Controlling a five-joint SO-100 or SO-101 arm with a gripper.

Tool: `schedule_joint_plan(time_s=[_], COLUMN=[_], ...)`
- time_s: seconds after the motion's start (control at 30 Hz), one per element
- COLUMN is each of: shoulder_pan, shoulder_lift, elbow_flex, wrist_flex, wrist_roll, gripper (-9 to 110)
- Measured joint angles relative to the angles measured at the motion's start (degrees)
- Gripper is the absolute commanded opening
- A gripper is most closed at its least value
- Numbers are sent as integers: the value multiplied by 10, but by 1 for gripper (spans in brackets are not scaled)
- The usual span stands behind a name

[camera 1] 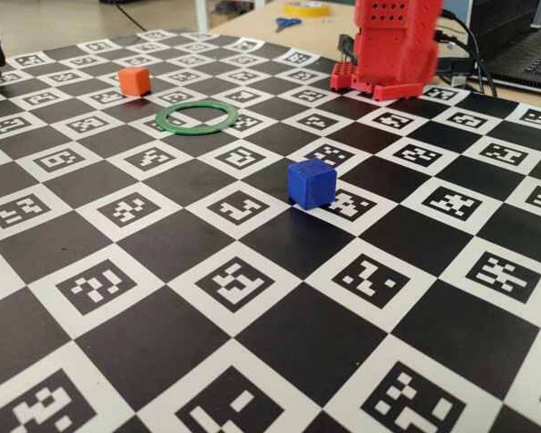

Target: Grab the red cube then put it in the green circle then put the blue cube on top and finally the orange cube on top

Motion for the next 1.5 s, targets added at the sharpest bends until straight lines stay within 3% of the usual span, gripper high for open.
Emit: schedule_joint_plan(time_s=[0.27,0.6,0.8,1.5], shoulder_pan=[168,375,454,538], shoulder_lift=[50,-75,-105,-178], elbow_flex=[-88,-248,-263,2], wrist_flex=[83,91,91,-176], wrist_roll=[-165,-264,-330,-370], gripper=[10,10,10,10])
